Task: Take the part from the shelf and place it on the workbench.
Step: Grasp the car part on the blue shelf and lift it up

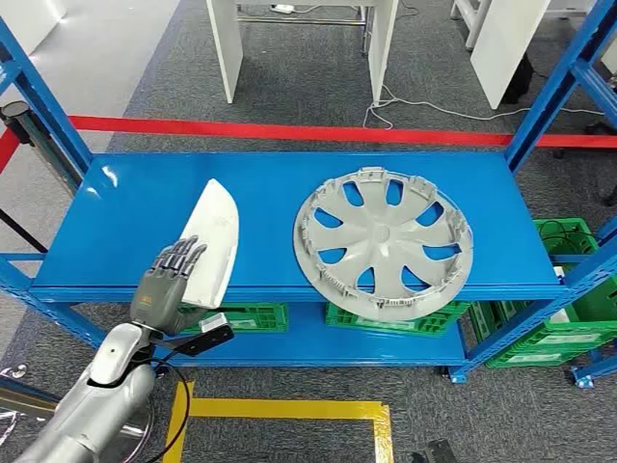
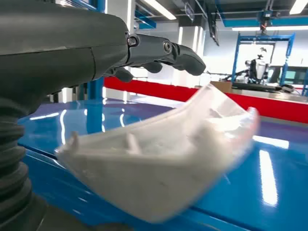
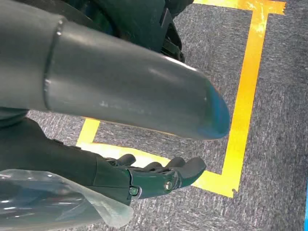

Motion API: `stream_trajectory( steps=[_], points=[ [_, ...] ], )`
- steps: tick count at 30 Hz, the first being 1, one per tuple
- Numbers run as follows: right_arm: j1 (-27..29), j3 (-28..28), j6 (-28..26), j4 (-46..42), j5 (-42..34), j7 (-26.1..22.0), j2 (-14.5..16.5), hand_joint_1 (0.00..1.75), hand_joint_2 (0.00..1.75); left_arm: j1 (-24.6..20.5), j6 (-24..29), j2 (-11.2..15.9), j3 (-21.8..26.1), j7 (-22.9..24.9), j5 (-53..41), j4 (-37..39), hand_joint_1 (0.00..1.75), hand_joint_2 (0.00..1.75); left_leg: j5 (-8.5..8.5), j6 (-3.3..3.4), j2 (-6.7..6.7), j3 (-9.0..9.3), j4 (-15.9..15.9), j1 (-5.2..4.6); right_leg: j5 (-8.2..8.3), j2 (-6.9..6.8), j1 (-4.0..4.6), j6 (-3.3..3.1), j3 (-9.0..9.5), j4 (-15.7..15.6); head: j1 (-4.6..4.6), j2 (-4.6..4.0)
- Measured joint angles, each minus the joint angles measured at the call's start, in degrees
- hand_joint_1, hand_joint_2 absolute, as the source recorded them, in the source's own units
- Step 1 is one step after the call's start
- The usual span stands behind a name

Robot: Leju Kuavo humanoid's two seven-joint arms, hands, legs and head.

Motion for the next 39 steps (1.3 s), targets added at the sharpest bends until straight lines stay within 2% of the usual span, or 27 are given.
stream_trajectory(
  steps=[12, 27, 34, 39],
  points=[
    [0.0, 0.0, 0.2, 0.0, 0.2, 0.4, 0.0, 0.0, 0.0, -0.7, 0.0, -1.4, -1.5, 0.0, 1.2, 3.0, 1.75, 1.75, 0.0, 0.0, 0.0, 0.0, 0.0, 0.0, 0.0, 0.0, 0.0, 0.0, 0.0, 0.0, -0.02, -0.01],
    [0.0, 0.0, -0.1, 0.0, 0.0, -0.3, 0.0, 0.0, 0.0, -0.9, 2.9, -0.8, -1.7, 0.4, 0.7, 2.3, 1.75, 1.75, 0.0, 0.0, 0.0, 0.01, 0.0, 0.0, 0.01, -0.02, 0.0, 0.0, 0.03, 0.0, 0.0, 0.0],
    [0.0, 0.0, 0.0, 0.0, 0.1, -1.0, 0.0, 0.0, 0.0, -0.7, 9.5, 2.1, -1.5, 5.4, -11.8, -3.6, 1.75, 1.75, 0.01, 0.0, 0.0, -0.02, 0.0, 0.0, 0.0, -0.02, 0.0, 0.0, -0.04, 0.1, -0.01, -0.02],
    [0.0, 0.0, 0.0, 0.0, 0.1, -1.2, 0.0, 0.0, 0.0, -0.9, 10.4, 5.4, -0.8, 7.0, -17.6, -11.6, 1.75, 1.75, 0.01, 0.0, 0.0, -0.02, 0.0, 0.0, 0.0, 0.0, 0.0, 0.0, -0.07, 0.2, -0.01, 0.0]
  ],
)
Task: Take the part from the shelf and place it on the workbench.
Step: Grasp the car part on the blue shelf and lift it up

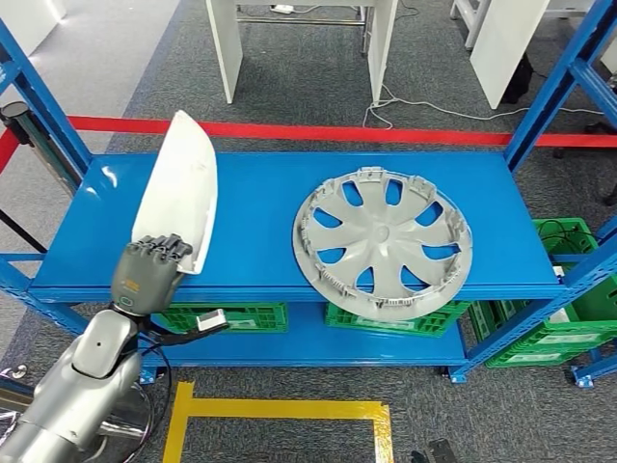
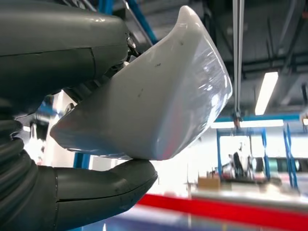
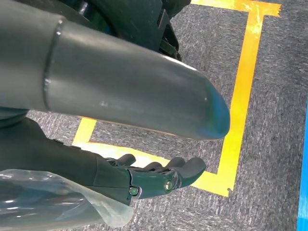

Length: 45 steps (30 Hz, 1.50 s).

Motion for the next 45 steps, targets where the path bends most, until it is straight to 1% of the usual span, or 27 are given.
stream_trajectory(
  steps=[7, 13, 16, 23, 24, 26, 27, 28, 29, 30, 31, 32, 33, 34, 35, 36, 37, 38, 39, 40, 41, 42, 43, 44, 45],
  points=[
    [0.0, -0.1, 0.0, 0.0, -0.1, -0.2, 0.0, 0.0, 0.0, 0.1, 0.1, 2.6, 1.1, 1.2, -4.1, -6.7, 1.75, 1.75, 0.02, -0.02, 0.0, 0.0, 0.0, 0.0, 0.0, 0.01, 0.0, 0.0, -0.01, 0.0, 0.01, -0.01],
    [0.2, -0.4, -0.1, 0.0, -0.4, -0.6, 0.0, 0.0, 0.0, -0.1, 0.1, 5.0, 2.4, 1.2, -4.0, -11.9, 1.75, 1.75, 0.02, -0.02, 0.0, 0.0, 0.0, 0.0, 0.0, 0.0, 0.0, 0.0, -0.02, 0.0, 0.0, -0.01],
    [0.2, -0.7, -0.1, 0.0, -0.6, -0.8, 0.0, 0.0, 0.0, 0.1, 0.1, 5.4, 2.6, 1.2, -3.0, -13.2, 1.75, 1.75, 0.01, -0.02, 0.0, 0.0, 0.0, 0.0, 0.0, 0.0, 0.0, 0.0, -0.02, 0.0, 0.01, -0.01],
    [0.3, -1.0, -0.4, 0.0, -0.5, -1.2, 0.0, 0.0, 0.0, 1.5, 0.1, 5.2, 3.0, 1.1, 0.9, -13.4, 1.75, 1.75, 0.0, -0.01, 0.0, -0.01, 0.0, -0.03, 0.02, 0.0, -0.01, 0.01, -0.01, 0.0, 0.01, -0.01],
    [0.3, -1.0, -0.4, 0.0, -0.5, -1.2, 0.1, 0.0, 0.0, 1.6, 0.1, 5.2, 3.0, 1.1, 1.1, -13.4, 1.75, 1.75, 0.04, 0.15, 0.0, -0.05, 0.1, -0.15, 0.17, -0.02, -0.11, 0.19, 0.04, -0.2, 0.0, -0.01],
    [0.3, -1.1, -0.6, 0.0, -0.4, -1.2, 0.2, 0.0, 0.0, 1.9, 0.1, 5.0, 3.3, 1.1, 1.1, -13.4, 1.75, 1.75, 0.94, 0.96, 0.19, 0.51, -1.0, -0.03, -0.09, 0.05, -0.03, 0.54, -0.14, -0.3, 0.02, -0.01],
    [0.3, -1.1, -0.7, 0.0, -0.3, -1.3, 0.2, 0.0, 0.0, 2.0, 0.2, 4.9, 3.4, 1.1, 1.0, -13.4, 1.75, 1.75, 1.54, 1.48, 0.34, 0.81, -1.8, 0.08, -1.0, 0.11, 0.07, 0.59, -0.68, 0.5, 0.12, -0.01],
    [0.2, -1.1, -0.8, 0.0, -0.3, -1.3, 0.2, 0.0, 0.0, 2.1, 0.2, 4.8, 3.5, 1.1, 0.8, -13.4, 1.75, 1.75, 2.1, 1.83, 0.49, 1.09, -2.6, 0.27, -2.6, 0.2, 0.26, 0.43, -1.79, 2.7, 0.29, -0.01],
    [0.2, -1.1, -0.9, 0.0, -0.3, -1.3, 0.2, 0.0, 0.0, 2.2, 0.2, 4.8, 3.6, 1.1, 0.6, -13.4, 1.75, 1.75, 2.33, 1.96, 0.59, 1.05, -2.7, 0.3, -4.39, 0.22, 0.34, 0.24, -3.37, 6.0, 0.46, 0.0],
    [0.3, -1.1, -0.9, 0.0, -0.3, -1.3, 0.2, 0.0, 0.0, 2.3, 0.2, 4.7, 3.7, 1.1, 0.4, -13.4, 1.75, 1.75, 2.4, 2.04, 0.62, 0.92, -2.7, 0.32, -6.0, 0.25, 0.3, 0.13, -5.23, 10.0, 0.59, 0.0],
    [0.3, -1.1, -1.0, 0.0, -0.3, -1.3, 0.2, 0.0, 0.0, 2.5, 0.2, 4.7, 3.7, 1.1, 0.2, -13.4, 1.75, 1.75, 2.36, 1.99, 0.63, 0.79, -2.5, 0.35, -6.7, 0.24, 0.19, 0.15, -6.88, 13.4, 0.66, 0.0],
    [0.3, -1.1, -1.1, 0.0, -0.3, -1.3, 0.2, 0.0, 0.0, 2.7, 0.3, 4.7, 3.7, 1.1, 0.1, -13.4, 1.75, 1.75, 2.24, 1.83, 0.65, 0.7, -2.2, 0.43, -6.26, 0.19, 0.04, 0.26, -7.83, 15.0, 0.66, -0.01],
    [0.4, -1.1, -1.1, 0.0, -0.3, -1.3, 0.2, 0.0, 0.0, 2.8, 0.3, 4.6, 3.7, 1.1, 0.0, -13.4, 1.75, 1.75, 2.01, 1.53, 0.64, 0.59, -1.8, 0.61, -4.78, 0.1, -0.17, 0.45, -7.87, 14.5, 0.67, -0.01],
    [0.3, -1.1, -1.2, 0.0, -0.3, -1.3, 0.2, 0.0, 0.0, 2.9, 0.3, 4.6, 3.7, 1.1, 0.0, -13.4, 1.75, 1.75, 1.63, 1.08, 0.64, 0.46, -1.2, 0.87, -2.6, -0.05, -0.43, 0.71, -6.92, 12.0, 0.68, -0.01],
    [0.3, -1.2, -1.3, 0.0, -0.3, -1.3, 0.2, 0.0, 0.0, 2.9, 0.3, 4.6, 3.8, 1.1, 0.0, -13.4, 1.75, 1.75, 1.1, 0.49, 0.61, 0.18, -0.4, 1.08, -1.07, -0.22, -0.62, 1.06, -5.58, 8.9, 0.7, -0.01],
    [0.2, -1.2, -1.4, 0.0, -0.3, -1.3, 0.3, 0.0, 0.0, 2.9, 0.2, 4.6, 3.8, 1.1, -0.1, -13.4, 1.75, 1.75, 0.53, -0.16, 0.56, -0.34, 0.7, 1.17, -0.03, -0.24, -0.68, 1.17, -4.35, 6.4, 0.89, 0.0],
    [0.1, -1.2, -1.6, 0.0, -0.3, -1.3, 0.3, 0.0, 0.0, 2.9, 0.3, 4.7, 3.8, 1.1, -0.2, -13.5, 1.75, 1.75, 0.03, -0.71, 0.49, -0.94, 1.9, 1.17, 0.13, -0.19, -0.72, 1.05, -3.66, 4.9, 1.02, 0.0],
    [0.0, -1.2, -1.8, 0.0, -0.3, -1.2, 0.4, 0.0, 0.0, 3.0, 0.3, 4.7, 3.8, 1.1, -0.3, -13.5, 1.75, 1.75, -0.25, -1.15, 0.42, -1.57, 2.8, 1.09, -0.39, -0.05, -0.64, 0.71, -3.57, 4.8, 1.09, 0.0],
    [0.0, -1.2, -2.0, 0.0, -0.2, -1.1, 0.4, 0.0, 0.0, 3.0, 0.3, 4.8, 3.9, 1.1, -0.4, -13.6, 1.75, 1.75, -0.35, -1.45, 0.37, -2.06, 3.4, 1.05, -0.52, 0.13, -0.57, 0.17, -3.81, 5.1, 1.13, 0.0],
    [-0.1, -1.2, -2.2, 0.0, -0.2, -0.9, 0.4, 0.0, 0.0, 3.0, 0.3, 4.8, 3.9, 1.1, -0.5, -13.6, 1.75, 1.75, -0.41, -1.64, 0.34, -2.34, 3.7, 1.11, -0.68, 0.15, -0.61, -0.31, -4.24, 5.3, 1.01, 0.0],
    [-0.1, -1.2, -2.4, 0.0, -0.2, -0.8, 0.4, 0.0, 0.0, 3.0, 0.3, 4.9, 3.9, 1.1, -0.6, -13.6, 1.75, 1.75, -0.88, -1.83, 0.33, -2.67, 4.1, 1.2, -0.57, 0.16, -0.58, -0.79, -4.62, 5.5, 0.82, 0.0],
    [-0.1, -1.2, -2.5, 0.0, -0.2, -0.7, 0.4, 0.0, 0.0, 3.0, 0.3, 5.0, 3.9, 1.2, -0.6, -13.6, 1.75, 1.75, -2.16, -2.0, 0.31, -3.16, 5.2, 1.3, -0.31, 0.13, -0.57, -1.26, -5.02, 5.5, 0.69, 0.0],
    [-0.2, -1.2, -2.6, 0.0, -0.1, -0.6, 0.4, 0.0, 0.0, 3.1, 0.3, 5.0, 4.0, 1.2, -0.6, -13.6, 1.75, 1.75, -4.12, -2.16, 0.28, -3.94, 7.4, 1.37, 0.01, 0.09, -0.52, -1.75, -5.47, 5.5, 0.52, 0.0],
    [-0.3, -1.2, -2.7, 0.0, -0.1, -0.6, 0.4, 0.0, 0.0, 3.1, 0.3, 5.1, 4.0, 1.2, -0.6, -13.6, 1.75, 1.75, -6.55, -2.27, 0.27, -4.97, 10.5, 1.39, 0.34, 0.05, -0.36, -2.16, -5.88, 5.5, 0.33, 0.0],
    [-0.3, -1.2, -2.8, 0.0, -0.1, -0.5, 0.4, 0.0, 0.0, 3.1, 0.3, 5.1, 4.0, 1.2, -0.6, -13.6, 1.75, 1.75, -8.83, -2.29, 0.26, -5.99, 14.1, 1.38, 0.68, 0.02, -0.18, -2.45, -6.33, 5.5, 0.26, 0.0]
  ],
)
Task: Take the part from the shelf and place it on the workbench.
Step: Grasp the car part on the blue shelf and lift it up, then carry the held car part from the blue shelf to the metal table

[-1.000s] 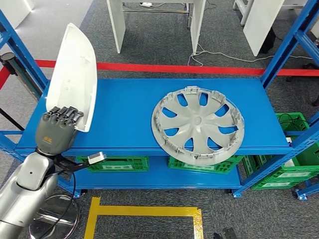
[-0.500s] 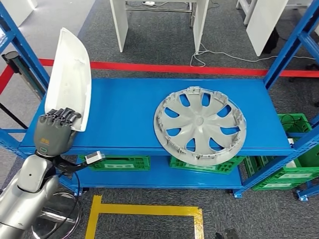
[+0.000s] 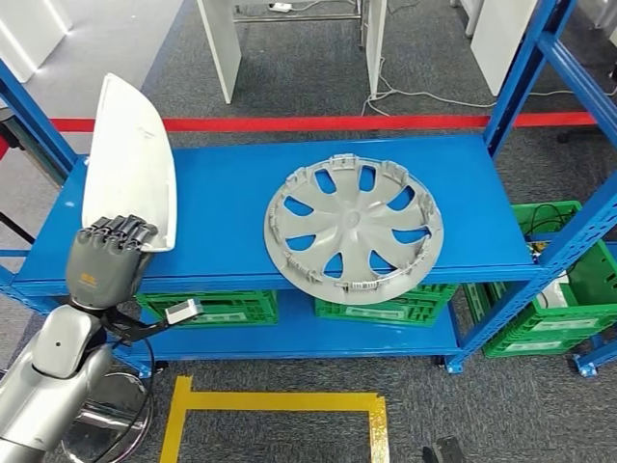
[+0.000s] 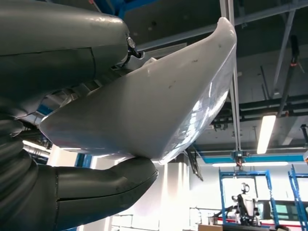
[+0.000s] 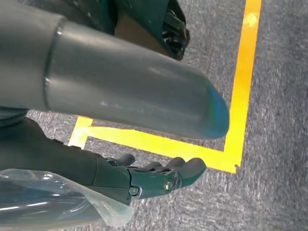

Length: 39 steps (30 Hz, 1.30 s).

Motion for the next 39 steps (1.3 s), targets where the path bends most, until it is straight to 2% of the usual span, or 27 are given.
stream_trajectory(
  steps=[1, 2, 3, 5, 7, 9, 11, 12, 13, 15, 16, 17, 19, 20, 21, 23, 25, 27, 28, 30, 31, 32, 33, 34, 36, 38, 39],
  points=[
    [0.0, 0.0, -0.4, 0.0, 0.0, 0.2, 0.0, 0.0, 0.0, 0.0, 0.0, 0.0, 0.0, 0.0, 0.0, 0.0, 1.75, 1.75, -1.46, 0.05, 0.0, -0.68, 2.9, -0.01, 0.34, -0.02, 0.2, -0.16, -0.45, 0.0, -0.09, 0.0],
    [-0.1, 0.0, -1.5, 0.0, 0.2, 0.8, 0.0, 0.0, 0.0, 0.0, 0.0, 0.0, 0.0, 0.2, -0.1, 0.0, 1.75, 1.75, -1.8, 0.21, -0.01, -0.71, 4.4, -0.05, 0.72, -0.04, 0.41, -0.25, -0.93, 0.0, -0.15, 0.0],
    [-0.2, 0.0, -3.7, 0.0, 0.4, 1.6, 0.0, 0.0, 0.0, 0.0, 0.0, 0.0, 0.0, 0.4, -0.2, 0.0, 1.75, 1.75, -0.94, 0.5, -0.02, 0.1, 4.0, -0.15, 1.15, -0.04, 0.6, -0.27, -1.43, 0.0, -0.17, 0.0],
    [-0.4, 0.0, -10.8, 0.0, 1.4, 4.0, 0.1, 0.0, 0.0, -0.1, 0.0, 0.0, 0.0, 1.1, -0.5, 0.0, 1.75, 1.75, 2.56, 1.48, -0.04, 4.13, -1.9, -0.59, 2.1, -0.01, 0.85, -0.23, -2.33, 0.0, -0.25, 0.0],
    [-0.8, 0.1, -20.0, 0.0, 3.2, 6.9, 0.2, 0.0, 0.0, -0.4, 0.0, 0.1, 0.0, 1.8, -1.0, 0.0, 1.75, 1.75, 3.99, 2.26, -0.09, 8.42, -9.2, -1.16, 3.18, 0.03, 0.93, 0.07, -2.85, -0.2, -0.22, 0.0],
    [-1.4, 0.4, -28.7, 0.2, 6.3, 10.0, 0.3, 0.0, 0.0, -0.8, 0.1, 0.1, 0.0, 2.4, -1.5, 0.1, 1.75, 1.75, 4.21, 2.43, -0.12, 9.54, -12.2, -1.65, 4.63, 0.05, 0.73, 0.68, -2.95, -1.1, -0.32, 0.0],
    [-2.1, 0.2, -34.7, 0.9, 12.4, 13.3, 0.2, 0.0, 0.0, -1.5, 0.0, -0.1, -0.1, 3.1, -2.2, 0.3, 1.75, 1.75, 6.01, 2.61, -0.01, 8.59, -13.1, -1.81, 5.81, 0.08, 0.57, 1.41, -3.09, -2.3, -0.49, 0.0],
    [-2.0, -0.6, -36.4, 0.7, 17.8, 15.8, 0.2, 0.0, 0.0, -2.0, -0.1, -0.4, -0.2, 3.5, -2.6, 0.5, 1.75, 1.75, 6.97, 2.89, 0.06, 7.98, -13.6, -1.73, 4.9, 0.09, 0.61, 1.66, -3.44, -2.2, -0.5, 0.0],
    [-1.4, -2.5, -37.3, -0.3, 25.6, 18.6, 0.2, 0.0, 0.0, -2.4, -0.2, -0.7, -0.4, 3.8, -2.9, 0.7, 1.75, 1.75, 7.96, 3.19, 0.1, 7.26, -14.0, -1.6, 2.68, 0.09, 0.69, 1.82, -3.91, -1.0, -0.36, 0.0],
    [0.3, -9.5, -37.7, -3.2, 45.7, 23.4, 0.5, 0.0, 0.0, -2.9, -0.3, -1.2, -0.7, 4.4, -3.2, 1.2, 1.75, 1.75, 9.54, 3.74, 0.06, 5.51, -14.1, -1.61, -3.76, 0.08, 0.79, 1.9, -5.09, 5.0, 0.01, 0.0],
    [0.8, -13.9, -37.7, -4.2, 55.9, 24.2, 0.7, 0.0, 0.0, -2.9, -0.4, -1.3, -0.8, 4.6, -3.3, 1.3, 1.75, 1.75, 10.26, 3.84, 0.07, 4.52, -14.0, -1.72, -5.81, 0.07, 0.8, 1.99, -5.48, 8.7, 0.16, 0.0],
    [1.1, -18.2, -37.8, -4.7, 64.2, 24.3, 1.0, 0.0, 0.0, -2.9, -0.4, -1.4, -0.9, 4.8, -3.4, 1.4, 1.75, 1.75, 10.93, 3.86, 0.13, 3.53, -13.9, -1.84, -6.26, 0.06, 0.81, 2.07, -5.53, 11.7, 0.2, 0.0],
    [1.5, -25.2, -37.8, -5.4, 73.1, 24.1, 1.4, 0.0, 0.0, -3.0, -0.4, -1.6, -1.1, 4.9, -3.5, 1.7, 1.75, 1.75, 12.11, 3.76, 0.26, 1.48, -13.3, -1.97, -3.49, 0.0, 0.81, 2.2, -3.45, 12.9, 0.21, 0.0],
    [1.7, -27.8, -37.8, -5.8, 73.1, 24.0, 1.6, 0.0, 0.0, -3.0, -0.3, -1.6, -1.2, 5.0, -3.5, 1.7, 1.75, 1.75, 12.55, 3.64, 0.28, 0.55, -12.9, -1.98, -1.96, -0.03, 0.81, 2.14, -1.0, 10.7, 0.22, 0.0],
    [1.7, -30.0, -37.8, -6.1, 71.3, 23.9, 1.7, 0.0, 0.0, -3.0, -0.3, -1.7, -1.3, 5.0, -3.5, 1.8, 1.75, 1.75, 12.9, 3.46, 0.28, -0.34, -12.4, -2.05, -1.61, -0.07, 0.87, 2.03, 2.21, 7.0, 0.25, 0.0],
    [1.7, -33.2, -37.8, -6.7, 67.0, 23.7, 2.0, 0.0, 0.0, -3.0, -0.3, -1.7, -1.5, 5.1, -3.5, 1.8, 1.75, 1.75, 13.53, 2.96, 0.33, -1.57, -11.5, -2.15, -3.55, -0.1, 1.04, 1.8, 7.63, -0.7, 0.17, 0.0],
    [1.8, -35.5, -37.9, -7.0, 65.8, 23.0, 2.4, 0.0, 0.0, -3.1, -0.3, -1.7, -1.6, 5.2, -3.5, 1.9, 1.75, 1.75, 14.43, 2.4, 0.4, -2.24, -11.1, -2.15, -4.94, -0.02, 1.18, 1.61, 9.05, -3.8, 0.11, 0.0],
    [1.8, -37.3, -37.9, -6.8, 65.5, 21.7, 2.8, 0.0, 0.0, -3.0, -0.3, -1.7, -1.6, 5.2, -3.6, 1.9, 1.75, 1.75, 13.78, 1.72, 0.29, -2.86, -10.6, -2.01, -4.15, -0.09, 0.98, 0.9, 8.34, -4.0, 0.06, 0.0],
    [1.7, -38.2, -37.9, -6.6, 65.6, 21.1, 3.0, 0.0, 0.0, -3.0, -0.3, -1.7, -1.7, 5.2, -3.6, 1.9, 1.75, 1.75, 12.06, 1.32, 0.18, -3.28, -9.3, -1.91, -3.57, -0.18, 0.85, 0.42, 7.84, -4.1, -0.06, 0.0],
    [1.4, -39.6, -37.8, -6.1, 65.8, 20.3, 3.4, 0.0, 0.0, -2.9, -0.3, -1.6, -1.7, 5.2, -3.7, 2.0, 1.75, 1.75, 6.74, 0.54, 0.02, -4.56, -3.7, -1.54, -2.48, -0.31, 0.77, -0.19, 6.6, -4.1, -0.26, 0.0],
    [1.2, -40.3, -37.8, -5.9, 65.9, 20.0, 3.6, 0.0, 0.0, -2.8, -0.3, -1.6, -1.7, 5.2, -3.7, 2.0, 1.75, 1.75, 4.6, 0.22, 0.0, -5.14, 0.0, -1.33, -1.94, -0.35, 0.77, -0.25, 5.87, -3.9, -0.31, 0.0],
    [1.2, -40.8, -37.7, -5.6, 65.9, 19.9, 3.7, 0.0, 0.0, -2.8, -0.3, -1.6, -1.7, 5.2, -3.8, 2.1, 1.75, 1.75, 3.61, -0.02, -0.01, -5.35, 2.8, -1.13, -1.42, -0.37, 0.76, -0.22, 5.1, -3.8, -0.32, 0.0],
    [1.1, -41.3, -37.7, -5.4, 66.0, 19.8, 3.9, 0.0, 0.0, -2.7, -0.3, -1.7, -1.7, 5.2, -3.8, 2.2, 1.75, 1.75, 3.89, -0.2, -0.01, -4.91, 4.1, -0.93, -0.93, -0.4, 0.74, -0.16, 4.27, -3.6, -0.34, 0.0],
    [1.0, -41.6, -37.6, -5.2, 66.0, 19.7, 4.0, 0.0, 0.0, -2.7, -0.3, -1.7, -1.7, 5.2, -3.8, 2.3, 1.75, 1.75, 5.17, -0.31, -0.01, -3.62, 3.4, -0.73, -0.45, -0.42, 0.7, -0.06, 3.46, -3.4, -0.35, 0.0],
    [0.8, -42.2, -37.6, -4.8, 66.0, 19.7, 4.1, 0.0, 0.0, -2.8, -0.3, -1.7, -1.7, 5.2, -3.8, 2.4, 1.75, 1.75, 7.91, -0.37, -0.09, 1.05, -3.1, -0.43, 0.42, -0.38, 0.63, 0.31, 2.14, -3.1, -0.35, 0.0],
    [0.6, -42.7, -37.6, -4.7, 65.9, 19.7, 4.1, 0.0, 0.0, -3.0, -0.3, -1.8, -1.7, 5.2, -3.8, 2.4, 1.75, 1.75, 8.06, 0.0, -0.37, 5.32, -10.2, -0.56, 1.41, -0.3, 0.68, 0.99, 1.3, -3.0, -0.33, 0.0],
    [0.6, -42.8, -37.6, -4.6, 65.9, 19.7, 4.1, 0.0, 0.0, -3.1, -0.3, -1.8, -1.7, 5.2, -3.8, 2.4, 1.75, 1.75, 7.65, 0.36, -0.49, 6.21, -12.2, -0.75, 1.99, -0.29, 0.67, 1.41, 1.02, -3.2, -0.32, 0.0]
  ],
)
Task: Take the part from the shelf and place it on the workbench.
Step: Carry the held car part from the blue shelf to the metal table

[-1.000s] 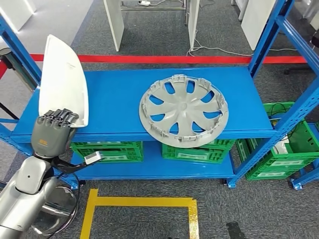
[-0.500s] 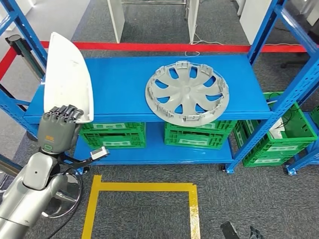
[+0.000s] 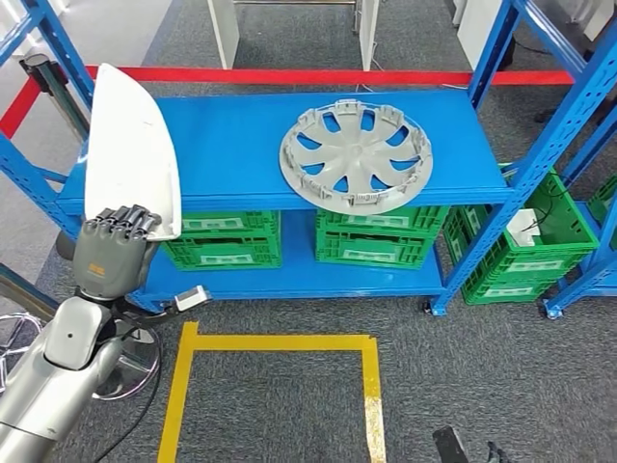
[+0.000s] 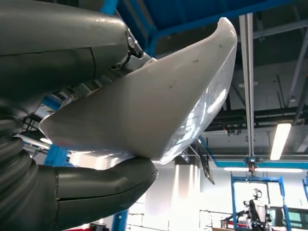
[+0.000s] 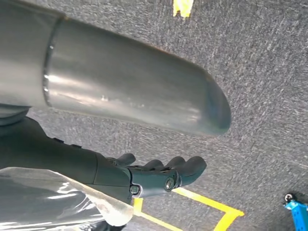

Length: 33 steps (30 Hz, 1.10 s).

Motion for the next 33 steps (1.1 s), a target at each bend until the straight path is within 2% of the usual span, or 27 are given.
stream_trajectory(
  steps=[2, 3, 4, 5, 7, 8, 9, 10, 11, 12, 13, 14, 15, 16, 18, 19, 20, 22, 23, 24, 25, 26, 27, 29, 30, 31, 33],
  points=[
    [0.0, -0.2, 0.0, 0.4, 0.0, 0.0, 0.0, 0.0, 0.0, 0.0, 0.0, 0.0, 0.0, 0.0, 0.0, 0.1, 1.75, 1.75, 0.53, 1.03, -0.03, -0.24, -1.0, -0.21, 1.03, 0.04, -0.14, 0.91, -0.4, -0.6, 0.01, 0.0],
    [0.0, -0.4, 0.0, 0.6, 0.0, 0.0, 0.0, 0.0, 0.0, -0.1, 0.0, 0.0, -0.1, 0.0, 0.0, 0.1, 1.75, 1.75, 1.16, 1.6, 0.06, -0.7, -1.2, -0.23, 0.65, 0.05, -0.23, 1.24, -0.76, -0.5, 0.04, 0.0],
    [0.0, -0.6, 0.0, 0.8, -0.1, -0.1, 0.0, 0.0, 0.0, -0.1, -0.1, -0.1, -0.1, 0.0, 0.0, 0.2, 1.75, 1.75, 1.81, 2.17, 0.15, -1.25, -1.4, -0.2, -0.86, 0.08, -0.26, 1.45, -1.36, 0.5, 0.12, 0.0],
    [0.0, -0.7, 0.0, 1.0, 0.0, -0.1, 0.1, 0.0, 0.0, -0.1, -0.1, -0.1, -0.2, 0.0, -0.1, 0.2, 1.75, 1.75, 2.47, 2.67, 0.25, -1.91, -1.5, -0.18, -3.38, 0.1, -0.26, 1.52, -2.2, 2.6, 0.22, 0.0],
    [-0.1, -0.9, 0.0, 1.2, 0.1, -0.2, 0.3, 0.0, 0.0, -0.1, -0.1, -0.1, -0.3, 0.0, -0.1, 0.2, 1.75, 1.75, 3.63, 3.29, 0.34, -3.48, -1.4, -0.54, -9.04, 0.1, -0.11, 1.44, -4.09, 10.0, 0.38, 0.0],
    [-0.2, -0.9, 0.0, 1.2, 0.2, -0.2, 0.3, 0.0, 0.0, 0.0, -0.1, -0.1, -0.3, 0.0, -0.2, 0.3, 1.75, 1.75, 4.18, 3.45, 0.37, -4.29, -1.2, -0.77, -10.46, 0.1, -0.01, 1.36, -4.61, 13.4, 0.39, 0.0],
    [-0.3, -0.9, 0.1, 1.3, 0.3, -0.2, 0.3, 0.0, 0.0, 0.0, -0.1, -0.1, -0.4, 0.0, -0.3, 0.3, 1.75, 1.75, 4.7, 3.55, 0.39, -5.05, -1.1, -0.99, -10.51, 0.09, 0.11, 1.23, -4.45, 15.5, 0.39, 0.0],
    [-0.3, -1.0, 0.1, 1.3, 0.4, -0.2, 0.3, 0.0, 0.0, 0.1, -0.1, -0.1, -0.4, 0.0, -0.4, 0.3, 1.75, 1.75, 5.16, 3.58, 0.39, -5.76, -1.0, -1.19, -9.37, 0.1, 0.28, 1.01, -3.37, 15.6, 0.4, 0.0],
    [-0.4, -1.0, 0.2, 1.3, 0.6, -0.1, 0.3, 0.0, 0.0, 0.2, -0.1, 0.0, -0.4, 0.0, -0.4, 0.3, 1.75, 1.75, 5.6, 3.57, 0.38, -6.38, -0.9, -1.37, -7.66, 0.11, 0.47, 0.64, -1.32, 13.6, 0.4, 0.0],
    [-0.6, -1.0, 0.3, 1.3, 0.8, 0.0, 0.3, 0.0, 0.0, 0.3, 0.0, 0.0, -0.4, 0.0, -0.4, 0.3, 1.75, 1.75, 5.97, 3.52, 0.37, -6.9, -0.7, -1.48, -6.19, 0.12, 0.71, 0.18, 1.43, 10.0, 0.4, 0.0],
    [-0.8, -1.0, 0.4, 1.3, 1.0, 0.1, 0.3, 0.0, 0.0, 0.3, 0.0, 0.1, -0.4, 0.0, -0.4, 0.3, 1.75, 1.75, 6.33, 3.39, 0.37, -7.38, -0.5, -1.65, -5.5, 0.12, 0.94, -0.28, 4.42, 5.7, 0.37, 0.0],
    [-1.0, -1.0, 0.5, 1.3, 1.1, 0.2, 0.4, 0.0, 0.0, 0.3, 0.0, 0.3, -0.4, 0.0, -0.4, 0.3, 1.75, 1.75, 6.76, 3.21, 0.42, -7.79, -0.3, -1.73, -5.5, 0.13, 1.14, -0.6, 6.81, 2.0, 0.36, 0.0],
    [-1.3, -1.0, 0.6, 1.4, 1.1, 0.3, 0.4, 0.0, 0.0, 0.2, 0.0, 0.4, -0.4, 0.0, -0.4, 0.3, 1.75, 1.75, 7.26, 2.99, 0.48, -8.14, -0.2, -1.73, -5.82, 0.14, 1.33, -0.78, 8.25, -0.5, 0.33, 0.0],
    [-1.4, -1.0, 0.7, 1.4, 1.1, 0.4, 0.4, 0.0, 0.0, 0.2, 0.1, 0.6, -0.3, 0.0, -0.4, 0.3, 1.75, 1.75, 7.81, 2.73, 0.54, -8.43, -0.3, -1.71, -6.03, 0.15, 1.45, -0.86, 8.84, -1.7, 0.33, 0.0],
    [-1.6, -1.0, 0.9, 1.5, 1.0, 0.5, 0.7, 0.0, 0.0, 0.2, 0.1, 0.9, -0.3, 0.0, -0.4, 0.3, 1.75, 1.75, 8.14, 2.14, 0.33, -9.12, -0.3, -1.66, -5.3, 0.16, 1.23, -1.1, 8.23, -2.7, 0.43, -0.01],
    [-1.7, -1.0, 1.0, 1.6, 0.9, 0.6, 0.8, 0.0, 0.0, 0.3, 0.2, 1.1, -0.3, 0.0, -0.3, 0.3, 1.75, 1.75, 6.94, 1.8, 0.14, -9.64, 0.5, -1.61, -4.8, 0.14, 1.02, -1.4, 7.83, -3.0, 0.38, -0.01],
    [-1.8, -1.0, 1.1, 1.6, 0.9, 0.6, 0.9, 0.0, 0.0, 0.3, 0.2, 1.3, -0.3, -0.1, -0.3, 0.3, 1.75, 1.75, 4.77, 1.42, -0.04, -10.33, 2.3, -1.5, -4.25, 0.1, 0.79, -1.69, 7.3, -3.3, 0.2, -0.01],
    [-1.9, -1.1, 1.3, 1.6, 0.7, 0.6, 1.0, 0.0, 0.0, 0.3, 0.2, 1.6, -0.2, -0.2, -0.1, 0.3, 1.75, 1.75, -0.94, 0.61, -0.14, -11.73, 9.0, -0.91, -3.34, 0.0, 0.72, -2.09, 6.01, -2.9, -0.13, 0.0],
    [-2.0, -1.1, 1.5, 1.6, 0.6, 0.6, 1.0, 0.0, 0.0, 0.3, 0.3, 1.6, -0.2, -0.2, 0.0, 0.3, 1.75, 1.75, -2.64, 0.24, -0.14, -12.12, 12.6, -0.62, -2.91, -0.08, 0.72, -2.12, 5.15, -2.5, -0.22, 0.0],
    [-2.0, -1.2, 1.6, 1.6, 0.5, 0.5, 1.1, 0.0, 0.0, 0.3, 0.3, 1.7, -0.2, -0.3, 0.1, 0.3, 1.75, 1.75, -2.99, -0.09, -0.14, -12.0, 15.1, -0.34, -2.57, -0.17, 0.69, -2.08, 4.23, -2.0, -0.2, 0.0],
    [-2.1, -1.3, 1.6, 1.6, 0.3, 0.5, 1.1, 0.0, 0.0, 0.3, 0.3, 1.7, -0.2, -0.4, 0.2, 0.3, 1.75, 1.75, -2.07, -0.37, -0.14, -11.19, 15.9, -0.08, -2.3, -0.24, 0.65, -1.99, 3.29, -1.4, -0.23, 0.0],
    [-2.1, -1.3, 1.7, 1.6, 0.3, 0.5, 1.1, 0.0, 0.0, 0.2, 0.3, 1.7, -0.2, -0.5, 0.3, 0.3, 1.75, 1.75, -0.42, -0.58, -0.13, -9.55, 14.8, 0.17, -2.07, -0.27, 0.58, -1.85, 2.36, -0.8, -0.25, 0.0],
    [-2.2, -1.4, 1.7, 1.6, 0.2, 0.4, 1.2, 0.0, 0.0, 0.1, 0.3, 1.8, -0.2, -0.5, 0.4, 0.3, 1.75, 1.75, 0.88, -0.73, -0.15, -7.19, 11.8, 0.41, -1.84, -0.28, 0.52, -1.64, 1.51, -0.1, -0.25, 0.0],
    [-2.3, -1.4, 1.7, 1.6, 0.2, 0.4, 1.2, 0.0, 0.0, -0.1, 0.4, 1.9, -0.2, -0.6, 0.5, 0.3, 1.75, 1.75, 0.82, -0.65, -0.29, -2.3, 4.5, 0.46, -1.22, -0.21, 0.54, -1.03, 0.26, 0.7, -0.25, 0.0],
    [-2.3, -1.4, 1.7, 1.6, 0.1, 0.4, 1.2, 0.0, 0.0, -0.2, 0.4, 1.9, -0.2, -0.6, 0.6, 0.2, 1.75, 1.75, 0.09, -0.41, -0.36, -0.89, 2.0, 0.33, -0.73, -0.17, 0.55, -0.65, -0.14, 0.8, -0.25, 0.0],
    [-2.4, -1.4, 1.9, 1.6, 0.0, 0.4, 1.2, 0.0, 0.0, -0.4, 0.4, 2.0, -0.2, -0.8, 0.8, 0.2, 1.75, 1.75, -0.37, -0.04, -0.4, -0.38, 0.7, 0.12, -0.14, -0.14, 0.53, -0.23, -0.44, 0.6, -0.24, 0.0],
    [-2.3, -1.6, 2.6, 1.7, -0.2, 0.4, 1.2, 0.0, 0.0, -0.7, 0.4, 2.1, -0.2, -1.2, 1.2, 0.2, 1.75, 1.75, 0.53, 0.97, -0.23, -1.14, -0.1, -0.02, 0.7, -0.02, 0.42, 0.63, -1.04, 0.2, -0.23, 0.0]
  ],
)
